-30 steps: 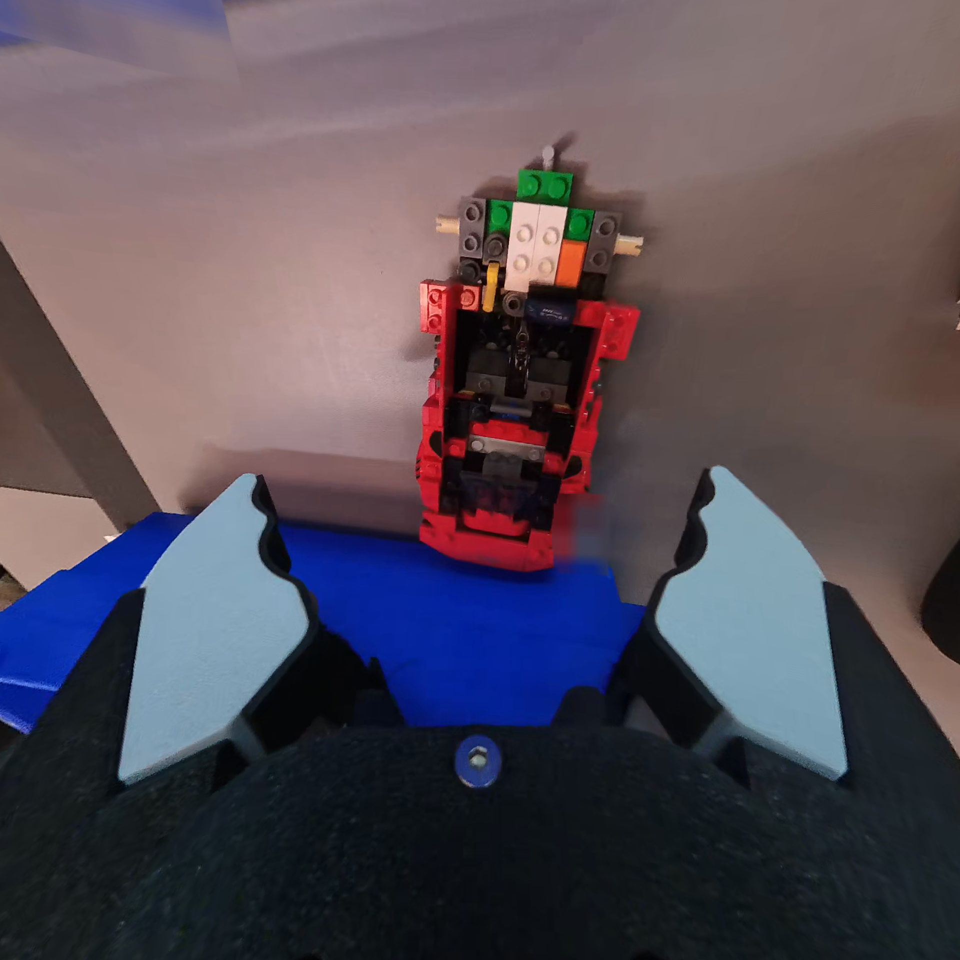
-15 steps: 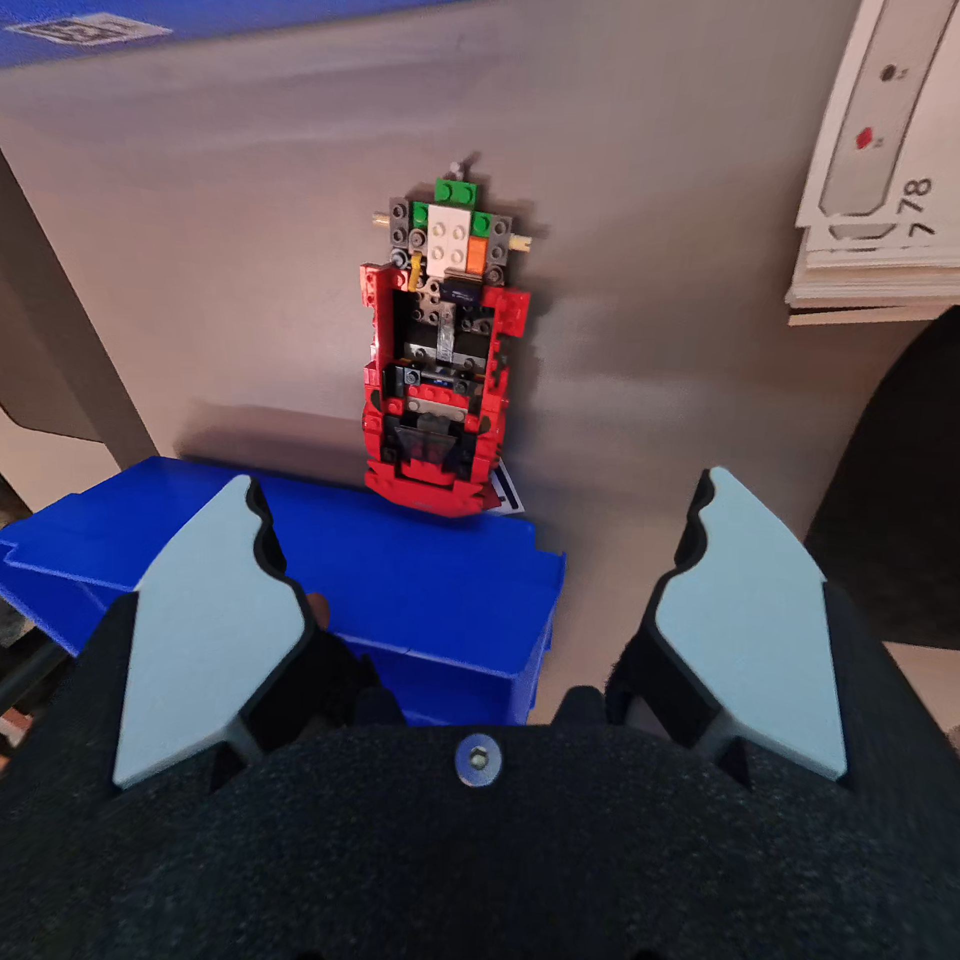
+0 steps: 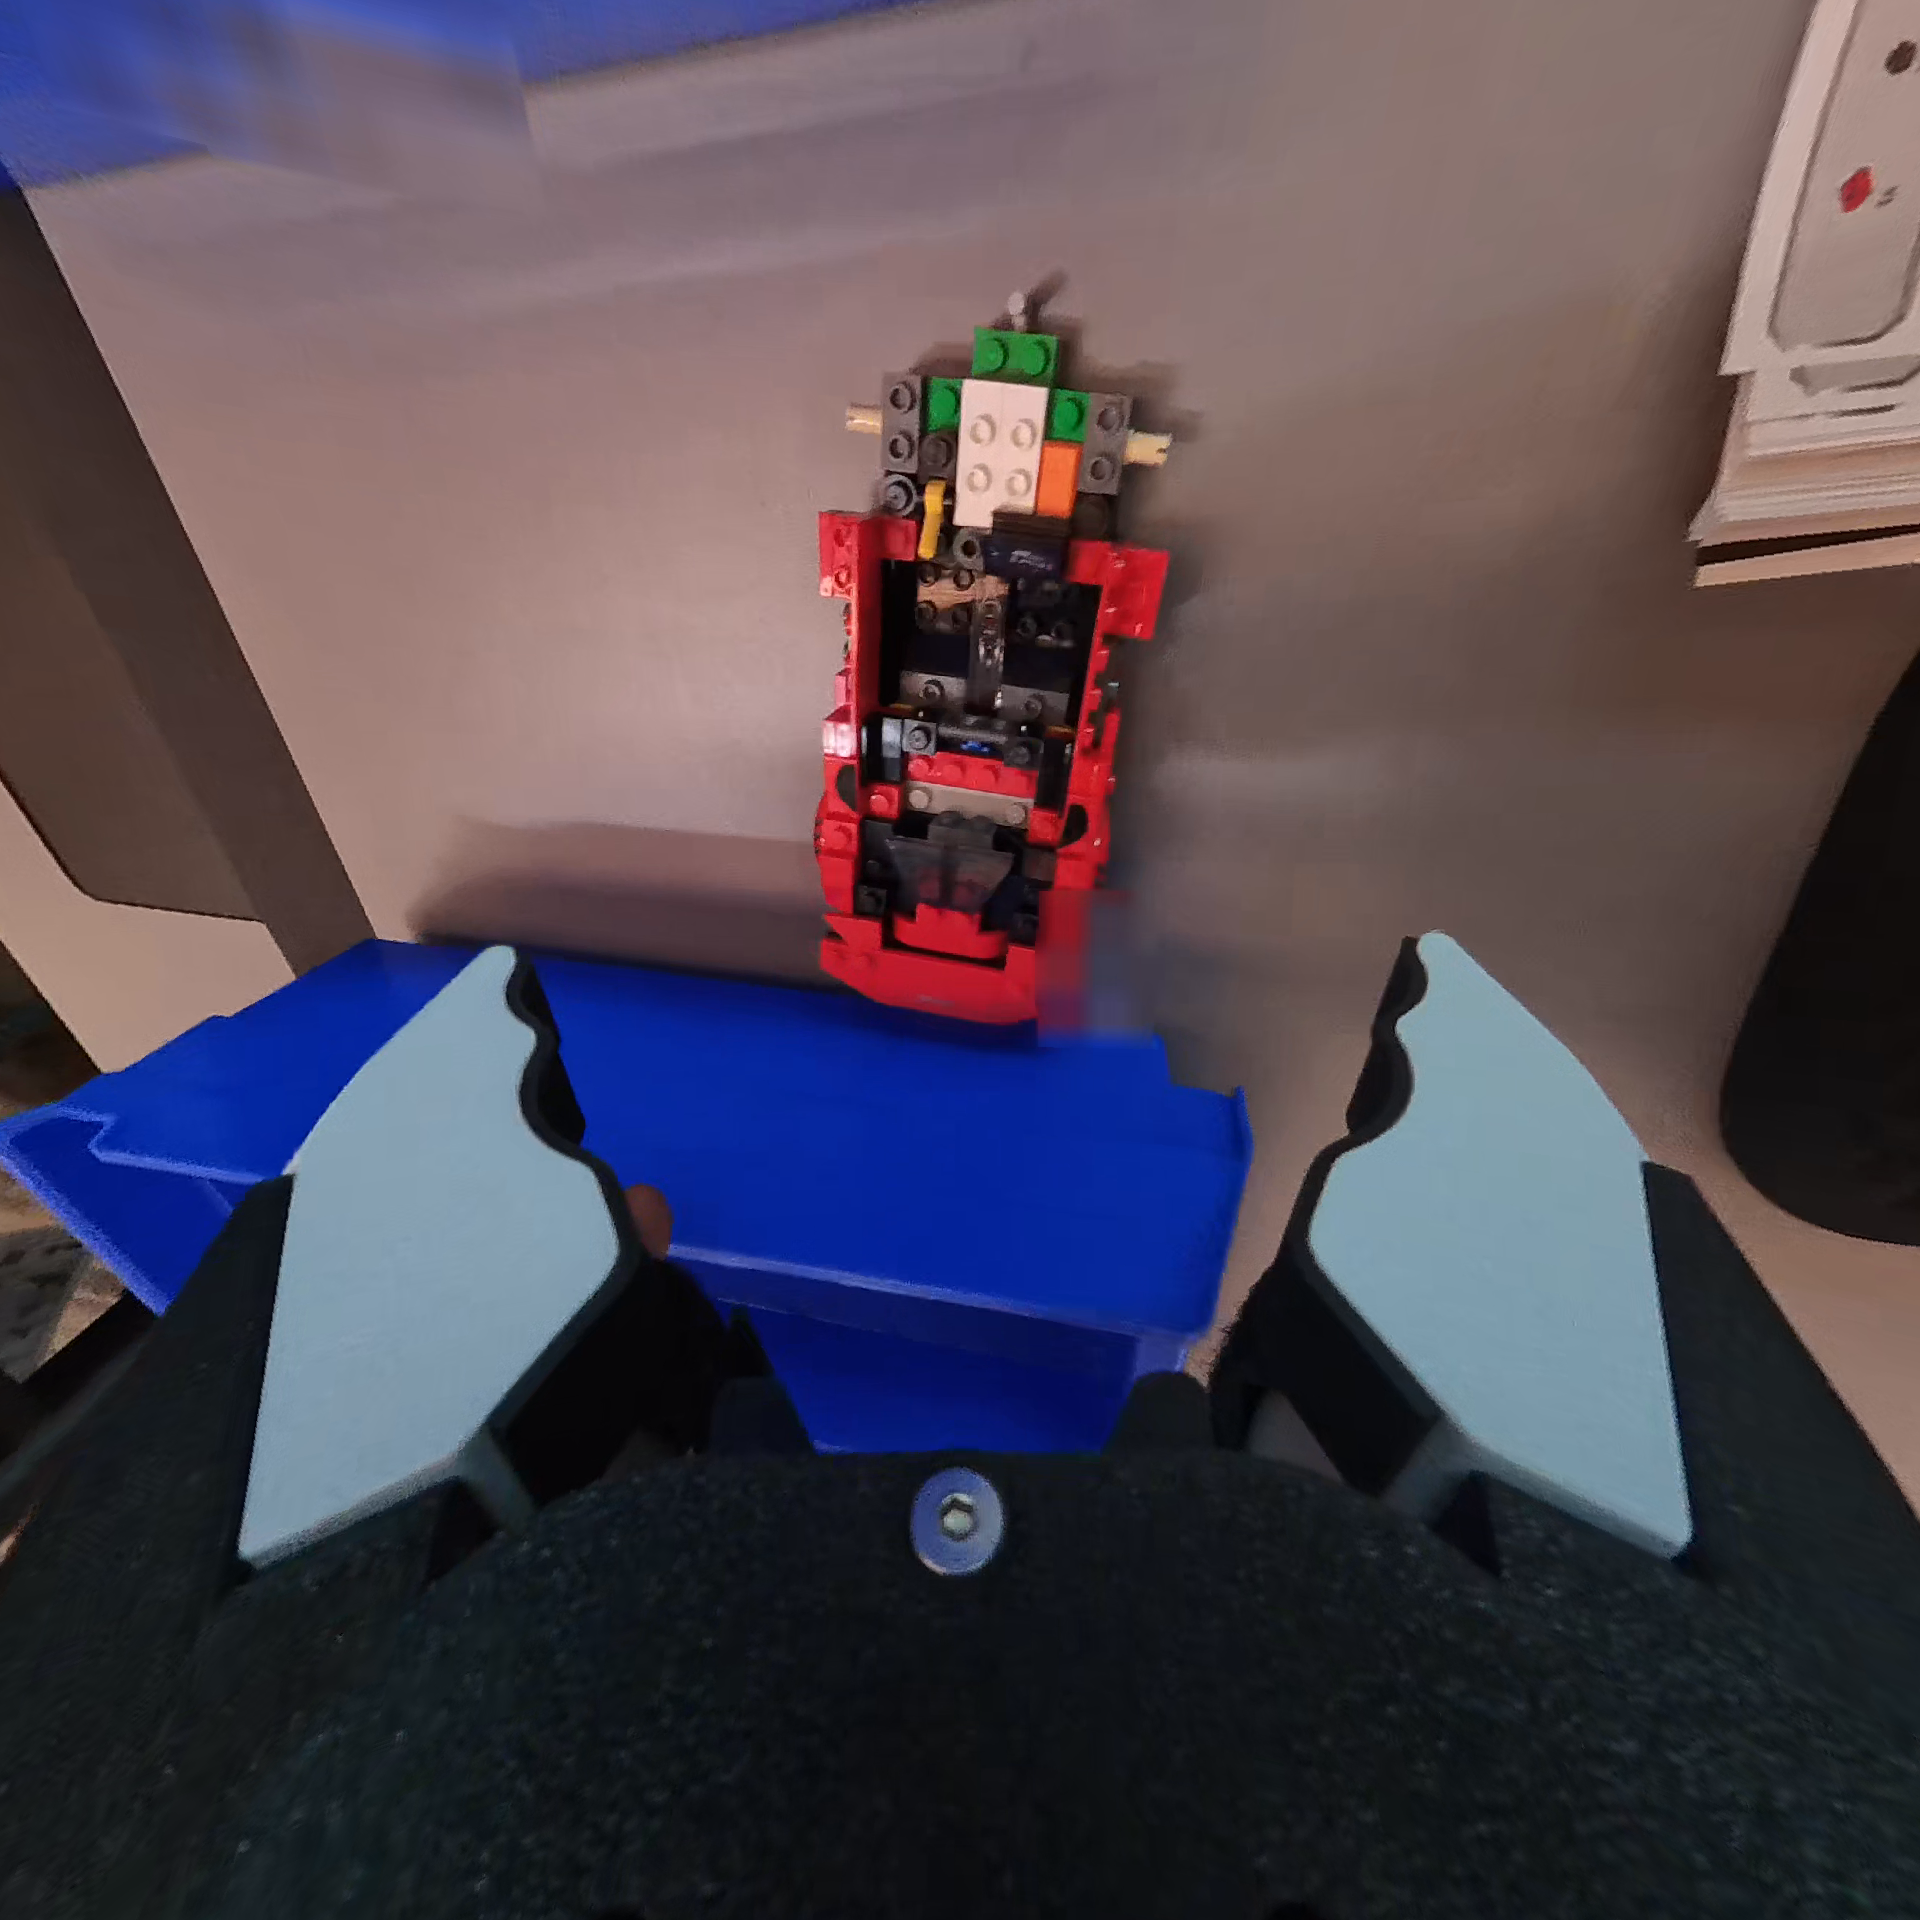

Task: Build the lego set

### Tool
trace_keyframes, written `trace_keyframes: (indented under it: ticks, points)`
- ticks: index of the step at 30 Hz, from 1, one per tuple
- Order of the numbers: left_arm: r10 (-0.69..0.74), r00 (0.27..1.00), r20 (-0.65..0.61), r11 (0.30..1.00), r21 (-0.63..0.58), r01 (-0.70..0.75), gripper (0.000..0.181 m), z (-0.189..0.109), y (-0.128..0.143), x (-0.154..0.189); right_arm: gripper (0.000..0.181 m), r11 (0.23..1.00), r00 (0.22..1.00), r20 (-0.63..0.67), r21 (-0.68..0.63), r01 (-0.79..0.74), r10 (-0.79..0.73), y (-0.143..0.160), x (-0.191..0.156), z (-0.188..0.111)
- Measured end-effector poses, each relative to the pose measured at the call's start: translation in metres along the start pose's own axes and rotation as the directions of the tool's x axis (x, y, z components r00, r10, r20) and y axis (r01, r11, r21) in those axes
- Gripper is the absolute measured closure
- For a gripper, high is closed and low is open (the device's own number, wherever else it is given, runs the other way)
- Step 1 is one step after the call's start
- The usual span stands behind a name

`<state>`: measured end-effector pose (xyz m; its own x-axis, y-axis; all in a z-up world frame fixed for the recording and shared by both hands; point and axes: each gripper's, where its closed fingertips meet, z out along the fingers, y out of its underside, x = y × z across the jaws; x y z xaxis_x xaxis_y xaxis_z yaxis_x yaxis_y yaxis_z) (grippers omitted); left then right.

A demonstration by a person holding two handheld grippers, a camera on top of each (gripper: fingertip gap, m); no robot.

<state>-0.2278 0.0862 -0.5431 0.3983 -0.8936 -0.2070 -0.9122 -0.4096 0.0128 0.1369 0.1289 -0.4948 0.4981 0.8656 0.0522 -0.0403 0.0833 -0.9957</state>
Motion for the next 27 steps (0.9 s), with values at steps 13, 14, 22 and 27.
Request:
trace_keyframes:
  ticks: [13,14,22,27]
  points:
    - [0.026,0.996,-0.086,1.000,0.020,-0.024,0.036,0.012,0.018,-0.011,0.171,0.998,0.998,-0.050,-0.048,0.045,-0.047,0.011,0.009,0.006]
    - [0.026,0.995,-0.094,0.999,0.025,-0.023,0.036,0.013,0.018,-0.010,0.171,0.997,0.997,-0.054,-0.052,0.050,-0.053,0.012,0.009,0.006]
    - [0.026,0.993,-0.112,1.000,-0.013,-0.027,0.036,0.028,0.017,-0.008,0.171,0.999,0.999,-0.048,-0.049,0.019,-0.021,0.013,0.009,0.006]
    - [0.029,0.993,-0.115,0.999,0.042,-0.024,0.043,0.022,0.009,-0.001,0.171,0.998,0.999,-0.042,-0.056,0.003,-0.005,0.014,0.009,0.007]
